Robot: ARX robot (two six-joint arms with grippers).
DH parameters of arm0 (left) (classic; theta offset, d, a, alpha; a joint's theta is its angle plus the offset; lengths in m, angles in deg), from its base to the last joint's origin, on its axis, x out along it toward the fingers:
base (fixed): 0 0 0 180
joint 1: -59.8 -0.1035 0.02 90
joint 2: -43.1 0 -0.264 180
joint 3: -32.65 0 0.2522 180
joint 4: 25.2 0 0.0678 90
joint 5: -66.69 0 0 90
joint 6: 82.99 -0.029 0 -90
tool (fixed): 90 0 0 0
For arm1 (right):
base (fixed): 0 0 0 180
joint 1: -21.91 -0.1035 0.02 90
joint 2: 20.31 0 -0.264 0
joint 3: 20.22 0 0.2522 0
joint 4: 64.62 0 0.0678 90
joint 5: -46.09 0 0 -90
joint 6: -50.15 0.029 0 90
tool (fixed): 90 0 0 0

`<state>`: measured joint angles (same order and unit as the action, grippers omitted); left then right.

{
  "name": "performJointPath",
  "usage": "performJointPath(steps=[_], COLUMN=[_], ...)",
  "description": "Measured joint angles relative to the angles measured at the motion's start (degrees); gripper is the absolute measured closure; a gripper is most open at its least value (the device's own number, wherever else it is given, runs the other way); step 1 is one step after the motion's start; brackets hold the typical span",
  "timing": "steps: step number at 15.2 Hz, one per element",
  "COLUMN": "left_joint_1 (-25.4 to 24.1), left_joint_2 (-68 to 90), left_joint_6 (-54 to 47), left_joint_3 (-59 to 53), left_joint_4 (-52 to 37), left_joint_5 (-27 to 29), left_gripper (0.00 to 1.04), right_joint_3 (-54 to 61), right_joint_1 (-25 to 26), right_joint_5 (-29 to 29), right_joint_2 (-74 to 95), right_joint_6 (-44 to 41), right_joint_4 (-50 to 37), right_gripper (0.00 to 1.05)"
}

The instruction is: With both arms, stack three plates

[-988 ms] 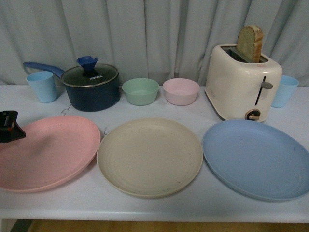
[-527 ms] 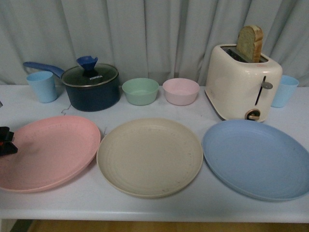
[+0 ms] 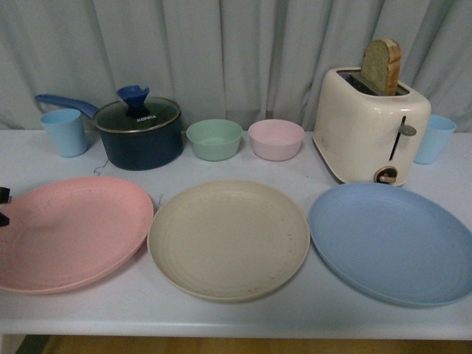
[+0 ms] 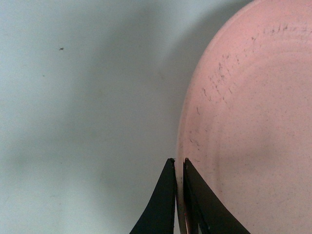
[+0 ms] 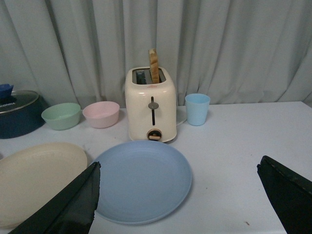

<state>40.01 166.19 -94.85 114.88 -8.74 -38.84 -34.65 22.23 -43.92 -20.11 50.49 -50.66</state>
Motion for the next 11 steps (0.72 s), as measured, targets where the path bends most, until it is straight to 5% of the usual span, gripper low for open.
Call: performJointPath(steps=[6,9,11], left_joint_1=[0.2,8.55,20.85], left_joint_2=[-17.0,-24.79,-26.23], left_joint_6=[1.01,4.31,11.87], left_joint_3=[-3.67,-3.67,-3.78], left_joint_4=[3.58,5.05,3.89], left_joint_5=[5.88,7.1,8.13], left_gripper=[1.02,1.02,1.02], right_joint_3=[0.0,0.0,0.0], right_joint_1=[0.0,0.0,0.0], right_joint_5=[0.0,0.0,0.0], right_joint_2=[0.0,0.0,0.0], right_joint_6=[0.0,0.0,0.0], right_joint_4=[0.0,0.02,0.0], right_gripper=[0.06,0.06,0.06])
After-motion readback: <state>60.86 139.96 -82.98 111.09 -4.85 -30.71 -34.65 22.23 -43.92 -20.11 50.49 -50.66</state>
